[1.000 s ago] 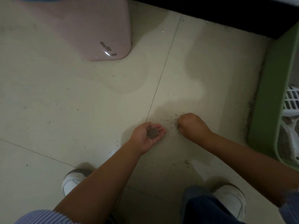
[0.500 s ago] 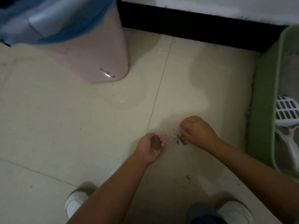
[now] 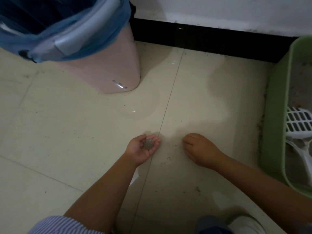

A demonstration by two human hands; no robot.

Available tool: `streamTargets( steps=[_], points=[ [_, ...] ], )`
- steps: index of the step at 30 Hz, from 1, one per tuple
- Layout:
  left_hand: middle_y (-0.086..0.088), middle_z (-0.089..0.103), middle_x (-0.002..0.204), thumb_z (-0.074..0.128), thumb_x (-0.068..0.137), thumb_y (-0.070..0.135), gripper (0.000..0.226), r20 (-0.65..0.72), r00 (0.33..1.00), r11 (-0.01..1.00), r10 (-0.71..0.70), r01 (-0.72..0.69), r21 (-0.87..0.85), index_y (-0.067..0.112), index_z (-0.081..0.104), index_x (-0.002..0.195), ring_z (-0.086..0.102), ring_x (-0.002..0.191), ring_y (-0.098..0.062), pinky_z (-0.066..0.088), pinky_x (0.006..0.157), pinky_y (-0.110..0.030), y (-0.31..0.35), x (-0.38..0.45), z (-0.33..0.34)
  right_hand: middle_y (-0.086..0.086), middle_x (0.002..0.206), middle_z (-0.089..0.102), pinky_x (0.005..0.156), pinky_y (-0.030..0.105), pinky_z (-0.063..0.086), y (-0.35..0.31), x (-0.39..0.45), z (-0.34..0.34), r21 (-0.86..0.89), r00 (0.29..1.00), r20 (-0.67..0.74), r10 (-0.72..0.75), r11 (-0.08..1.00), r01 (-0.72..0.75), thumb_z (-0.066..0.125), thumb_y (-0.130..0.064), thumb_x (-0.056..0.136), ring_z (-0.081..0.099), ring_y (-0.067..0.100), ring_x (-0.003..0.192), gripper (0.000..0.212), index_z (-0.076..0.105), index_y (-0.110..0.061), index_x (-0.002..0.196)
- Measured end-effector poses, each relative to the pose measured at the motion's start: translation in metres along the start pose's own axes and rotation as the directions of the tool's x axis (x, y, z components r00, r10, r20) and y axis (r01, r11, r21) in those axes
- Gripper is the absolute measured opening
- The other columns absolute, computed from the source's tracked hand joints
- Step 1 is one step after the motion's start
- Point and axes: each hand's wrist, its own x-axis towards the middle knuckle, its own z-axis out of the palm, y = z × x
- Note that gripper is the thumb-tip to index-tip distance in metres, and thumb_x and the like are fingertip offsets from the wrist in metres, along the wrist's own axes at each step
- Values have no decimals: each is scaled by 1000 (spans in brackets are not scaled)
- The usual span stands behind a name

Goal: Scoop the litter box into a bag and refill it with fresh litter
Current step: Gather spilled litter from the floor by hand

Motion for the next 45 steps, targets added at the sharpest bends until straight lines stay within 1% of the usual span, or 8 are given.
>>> streamTargets(
  steps=[6,16,23,28,33,35,38,45],
  points=[
    [-19,66,56,35,99,13,35,-58,997,996,43,-48,-77,-10,54,82,67,46,-28,56,45,-31,4,-3,-21,8,115,68,109,36,19,-37,28,28,-152,994,96,43,988,-28,30,-43,71,57,26,115,63,70,-8,105],
    [-17,54,81,33,100,12,33,-57,998,995,17,-22,-99,-9,53,84,54,74,-27,55,44,-33,-3,-1,-13,10,125,61,114,42,-6,-18,-23,40,-200,966,-62,249,946,-257,-4,-47,94,-16,17,143,81,60,-3,119],
    [-16,53,79,31,100,13,35,-22,999,998,-25,24,-51,-9,52,82,54,72,-25,54,43,-31,-14,-3,-1,21,124,59,103,32,20,0,-28,21,-76,945,-12,326,942,-326,3,-49,97,52,35,119,76,53,3,122],
    [-16,63,52,32,100,14,38,-47,999,1000,-27,27,1,-7,53,77,65,47,-26,55,78,-34,-24,2,-5,16,126,59,112,24,2,-11,-34,27,-88,983,81,164,984,-157,1,-46,97,59,31,114,66,41,-2,127],
    [-16,64,52,32,100,14,38,-57,998,1000,-30,30,-4,-8,54,78,66,47,-26,58,56,-29,-25,3,-8,22,120,62,113,25,18,-2,-40,28,-13,992,-87,89,996,-91,18,-43,99,50,31,118,54,41,-1,122],
    [-17,62,62,32,100,13,38,-64,998,1000,-14,14,-1,-8,53,78,62,63,-29,53,82,-33,-25,4,-7,22,109,67,90,37,50,6,-36,26,-8,977,-175,122,992,-125,52,-38,85,60,36,103,45,46,-3,113],
    [-15,62,54,32,100,12,38,-73,997,1000,-12,12,-1,-7,53,76,55,71,-26,41,96,-38,-27,3,-6,22,91,67,64,38,55,5,-28,25,23,987,-50,155,988,-154,87,-24,50,65,37,74,58,61,-1,96],
    [-13,60,59,31,100,13,36,-66,997,999,-35,37,24,-6,52,77,55,71,-24,41,98,-38,-31,5,-7,15,62,59,45,22,49,-6,-13,24,6,986,-48,158,987,-158,85,1,48,59,29,52,23,66,3,61]
  ],
)
